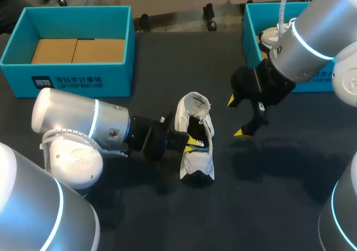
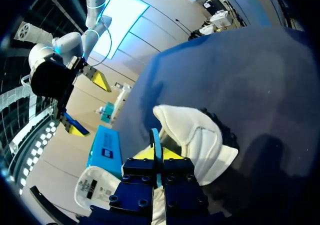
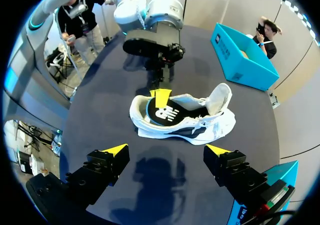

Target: Take the shoe out of the shoebox, open the shoe tongue, remove and reinsert the insole, then place the shoe into the shoebox

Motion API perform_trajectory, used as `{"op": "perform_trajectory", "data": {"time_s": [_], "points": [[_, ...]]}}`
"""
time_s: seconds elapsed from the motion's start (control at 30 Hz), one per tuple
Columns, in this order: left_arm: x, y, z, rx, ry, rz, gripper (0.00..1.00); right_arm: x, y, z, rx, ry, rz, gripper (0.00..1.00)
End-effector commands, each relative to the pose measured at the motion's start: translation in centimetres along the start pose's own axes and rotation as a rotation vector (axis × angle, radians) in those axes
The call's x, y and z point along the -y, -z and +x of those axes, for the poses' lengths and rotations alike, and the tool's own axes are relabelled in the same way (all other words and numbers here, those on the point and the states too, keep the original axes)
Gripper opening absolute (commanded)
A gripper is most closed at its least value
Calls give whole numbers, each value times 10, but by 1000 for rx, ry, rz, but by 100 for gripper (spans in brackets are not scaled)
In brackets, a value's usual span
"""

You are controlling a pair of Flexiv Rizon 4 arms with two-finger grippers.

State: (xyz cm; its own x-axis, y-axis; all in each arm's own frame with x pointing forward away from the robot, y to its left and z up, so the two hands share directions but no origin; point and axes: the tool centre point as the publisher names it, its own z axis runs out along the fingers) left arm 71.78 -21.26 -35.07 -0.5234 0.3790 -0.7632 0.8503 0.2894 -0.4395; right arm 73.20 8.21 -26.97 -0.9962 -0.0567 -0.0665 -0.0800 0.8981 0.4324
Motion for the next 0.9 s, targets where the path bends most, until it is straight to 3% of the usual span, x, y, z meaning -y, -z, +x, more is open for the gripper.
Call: {"op": "perform_trajectory", "data": {"time_s": [0.03,0.13,0.17,0.23,0.27,0.3,0.77,0.9], "points": [[-5,-11,-3,-14,6,-21,0,0,-1,1,3,-1,3,100],[-3,-7,-5,-11,3,-23,0,0,-1,1,3,-1,3,100],[-2,-5,-7,-8,0,-25,31,0,-1,1,3,-1,3,100],[1,0,-11,1,-1,-20,77,0,-1,1,3,-1,3,100],[3,3,-13,6,-6,-18,96,0,-1,1,3,-1,3,100],[6,6,-15,8,-10,-13,100,0,-1,1,3,-1,3,100],[15,32,-29,11,-71,-12,99,0,-1,1,3,-1,3,100],[14,33,-31,0,-86,-17,73,0,-1,1,3,-1,3,100]]}}
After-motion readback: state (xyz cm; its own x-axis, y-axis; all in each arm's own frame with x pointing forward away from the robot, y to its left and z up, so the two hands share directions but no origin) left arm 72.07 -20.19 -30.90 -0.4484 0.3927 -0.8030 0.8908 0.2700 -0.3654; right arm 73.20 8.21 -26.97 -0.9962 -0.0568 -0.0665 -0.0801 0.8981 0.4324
